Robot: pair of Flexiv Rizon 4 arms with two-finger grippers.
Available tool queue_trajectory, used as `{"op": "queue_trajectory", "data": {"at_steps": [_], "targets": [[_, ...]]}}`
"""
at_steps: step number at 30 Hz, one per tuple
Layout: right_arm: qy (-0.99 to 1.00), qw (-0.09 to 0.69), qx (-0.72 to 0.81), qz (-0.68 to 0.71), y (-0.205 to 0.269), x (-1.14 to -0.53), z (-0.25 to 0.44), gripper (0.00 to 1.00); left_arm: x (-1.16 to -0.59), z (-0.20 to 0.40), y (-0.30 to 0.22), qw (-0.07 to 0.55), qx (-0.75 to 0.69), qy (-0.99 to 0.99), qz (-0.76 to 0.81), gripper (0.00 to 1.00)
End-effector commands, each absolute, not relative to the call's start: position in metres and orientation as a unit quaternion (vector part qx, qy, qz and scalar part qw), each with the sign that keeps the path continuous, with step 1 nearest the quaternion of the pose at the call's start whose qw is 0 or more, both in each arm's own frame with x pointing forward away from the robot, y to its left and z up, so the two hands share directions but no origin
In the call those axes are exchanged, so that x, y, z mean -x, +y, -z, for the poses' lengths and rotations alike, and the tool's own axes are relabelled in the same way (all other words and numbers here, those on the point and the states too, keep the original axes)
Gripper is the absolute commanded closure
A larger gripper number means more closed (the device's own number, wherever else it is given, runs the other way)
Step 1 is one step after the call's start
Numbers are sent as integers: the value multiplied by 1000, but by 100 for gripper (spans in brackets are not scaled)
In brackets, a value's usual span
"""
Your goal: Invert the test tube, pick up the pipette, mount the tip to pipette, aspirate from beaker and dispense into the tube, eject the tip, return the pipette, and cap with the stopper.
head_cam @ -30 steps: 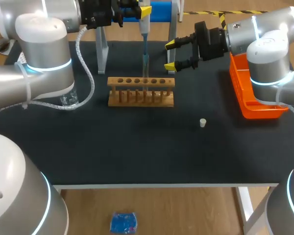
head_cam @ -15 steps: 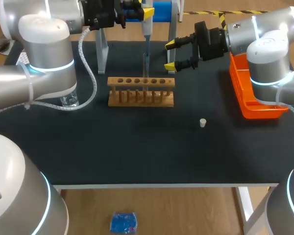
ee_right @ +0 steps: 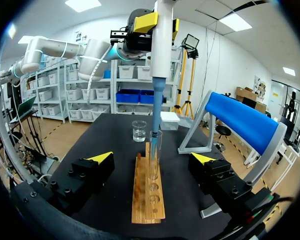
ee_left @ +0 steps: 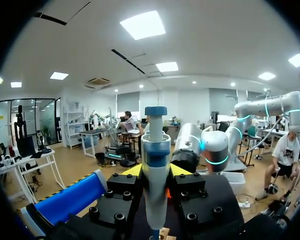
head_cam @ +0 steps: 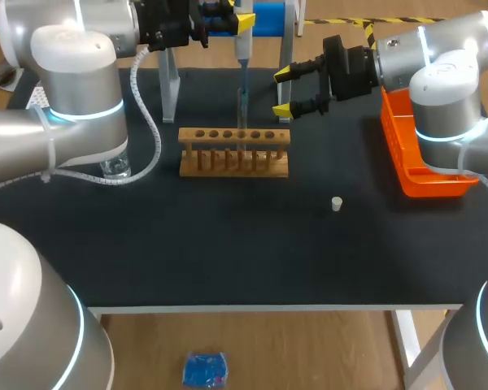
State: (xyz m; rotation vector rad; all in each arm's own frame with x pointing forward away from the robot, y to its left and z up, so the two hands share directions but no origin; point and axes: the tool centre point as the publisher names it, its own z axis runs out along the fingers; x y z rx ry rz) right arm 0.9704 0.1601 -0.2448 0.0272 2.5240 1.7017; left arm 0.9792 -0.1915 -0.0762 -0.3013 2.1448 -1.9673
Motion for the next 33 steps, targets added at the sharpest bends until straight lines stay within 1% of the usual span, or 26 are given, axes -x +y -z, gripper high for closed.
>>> {"op": "queue_trajectory", "data": {"at_steps": [1, 33], "targets": [[828, 48, -9, -558, 160, -970, 245, 0, -977, 77, -192, 111, 104, 726, 670, 100], [828, 48, -9, -558, 160, -970, 245, 0, -978, 81, -193, 110, 105, 724, 672, 100]]}}
